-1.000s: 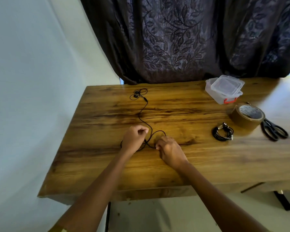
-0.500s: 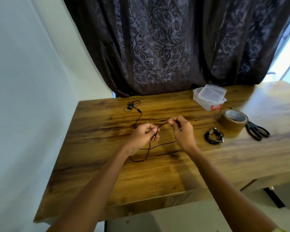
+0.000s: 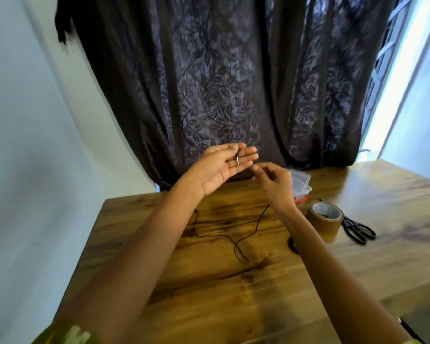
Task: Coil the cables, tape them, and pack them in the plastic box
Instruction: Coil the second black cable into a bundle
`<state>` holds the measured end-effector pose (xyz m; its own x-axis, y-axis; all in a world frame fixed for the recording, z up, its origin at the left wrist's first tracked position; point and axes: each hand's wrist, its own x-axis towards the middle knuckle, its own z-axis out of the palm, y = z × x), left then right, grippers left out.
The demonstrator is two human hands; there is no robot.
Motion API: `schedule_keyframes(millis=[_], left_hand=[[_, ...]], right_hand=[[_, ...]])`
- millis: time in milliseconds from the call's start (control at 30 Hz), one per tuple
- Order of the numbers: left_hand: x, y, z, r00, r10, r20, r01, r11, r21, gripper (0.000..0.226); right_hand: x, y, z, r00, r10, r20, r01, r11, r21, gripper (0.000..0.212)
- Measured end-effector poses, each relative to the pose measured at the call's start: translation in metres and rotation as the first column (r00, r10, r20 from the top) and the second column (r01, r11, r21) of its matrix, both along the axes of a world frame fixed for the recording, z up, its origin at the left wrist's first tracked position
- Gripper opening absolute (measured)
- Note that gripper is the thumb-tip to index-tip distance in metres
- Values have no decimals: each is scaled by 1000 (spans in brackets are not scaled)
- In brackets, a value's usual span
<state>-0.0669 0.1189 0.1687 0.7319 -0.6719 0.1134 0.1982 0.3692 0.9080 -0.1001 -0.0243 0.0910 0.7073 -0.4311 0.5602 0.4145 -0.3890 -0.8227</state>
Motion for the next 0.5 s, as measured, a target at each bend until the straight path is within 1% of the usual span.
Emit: schedule_keyframes(millis=[100,167,233,300,433,500], left_hand=[[-5,-15,19,998,57,37,-56,998,-28,24],[-5,-22,26,993,105,55,-103,994,-31,26],[-4,-25,30,984,157,78,-154,987,-42,29],[-2,-26,33,971,201,131,-198,979,-41,31],[1,-27,40,947,229,224,-227,973,-37,32],[0,-28,41,935,223,277,-232,973,-1,32]], right_hand=[[-5,3,2,999,-22,-45,21,1000,-16,11],[-13,5,4,996,-56,-71,52,997,-65,12],[-22,6,6,988,-117,-97,100,980,-170,17],[-31,6,8,978,-182,-99,142,938,-317,21],[-48,2,16,976,-218,-3,184,832,-523,22],[-55,0,25,964,-245,99,253,748,-613,21]])
